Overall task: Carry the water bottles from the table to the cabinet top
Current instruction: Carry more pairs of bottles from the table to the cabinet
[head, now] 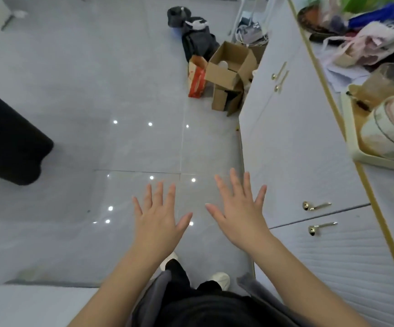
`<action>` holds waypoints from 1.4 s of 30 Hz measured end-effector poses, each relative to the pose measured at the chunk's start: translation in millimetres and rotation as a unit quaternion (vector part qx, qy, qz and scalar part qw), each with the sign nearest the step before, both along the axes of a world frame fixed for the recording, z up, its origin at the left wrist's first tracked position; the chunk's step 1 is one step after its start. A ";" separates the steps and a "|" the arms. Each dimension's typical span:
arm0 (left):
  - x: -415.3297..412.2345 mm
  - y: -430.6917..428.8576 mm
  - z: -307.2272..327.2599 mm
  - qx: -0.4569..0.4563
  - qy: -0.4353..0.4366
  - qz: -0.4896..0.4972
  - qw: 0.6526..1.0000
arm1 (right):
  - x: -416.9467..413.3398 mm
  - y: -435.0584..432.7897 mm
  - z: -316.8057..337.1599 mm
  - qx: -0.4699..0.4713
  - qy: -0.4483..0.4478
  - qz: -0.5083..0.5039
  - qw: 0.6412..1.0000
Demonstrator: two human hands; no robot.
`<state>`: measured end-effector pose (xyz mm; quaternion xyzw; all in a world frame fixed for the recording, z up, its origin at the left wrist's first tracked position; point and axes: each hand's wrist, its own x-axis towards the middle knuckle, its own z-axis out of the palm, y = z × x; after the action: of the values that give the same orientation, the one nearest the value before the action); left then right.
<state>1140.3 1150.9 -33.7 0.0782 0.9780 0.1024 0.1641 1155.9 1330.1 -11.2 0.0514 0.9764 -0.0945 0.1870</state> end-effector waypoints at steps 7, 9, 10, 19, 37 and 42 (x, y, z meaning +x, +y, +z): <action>-29.4 -75.8 -6.1 -0.036 -0.044 0.047 0.997 | -40.6 -81.5 -7.3 -0.003 -0.040 0.078 0.996; -34.5 -96.1 -5.1 -0.028 -0.045 0.081 0.995 | -51.8 -103.0 -9.6 -0.007 -0.052 0.104 0.993; -35.5 -105.8 -5.7 -0.022 -0.047 0.098 0.994 | -57.1 -113.2 -10.6 -0.008 -0.058 0.119 0.991; -8.7 -173.9 -15.7 0.005 -0.093 0.304 0.948 | -113.4 -198.0 -22.5 0.002 -0.094 0.285 0.954; -46.9 -207.6 -23.5 0.052 -0.113 0.611 0.782 | -236.9 -336.6 -38.1 0.060 -0.108 0.610 0.783; -67.2 -231.1 -27.2 0.065 -0.114 0.631 0.765 | -248.6 -364.8 -41.1 0.061 -0.125 0.629 0.765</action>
<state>1073.1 919.8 -60.9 -0.5583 0.7716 0.2546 0.1676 907.3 965.3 -52.3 -0.5518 0.7617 0.1114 0.3209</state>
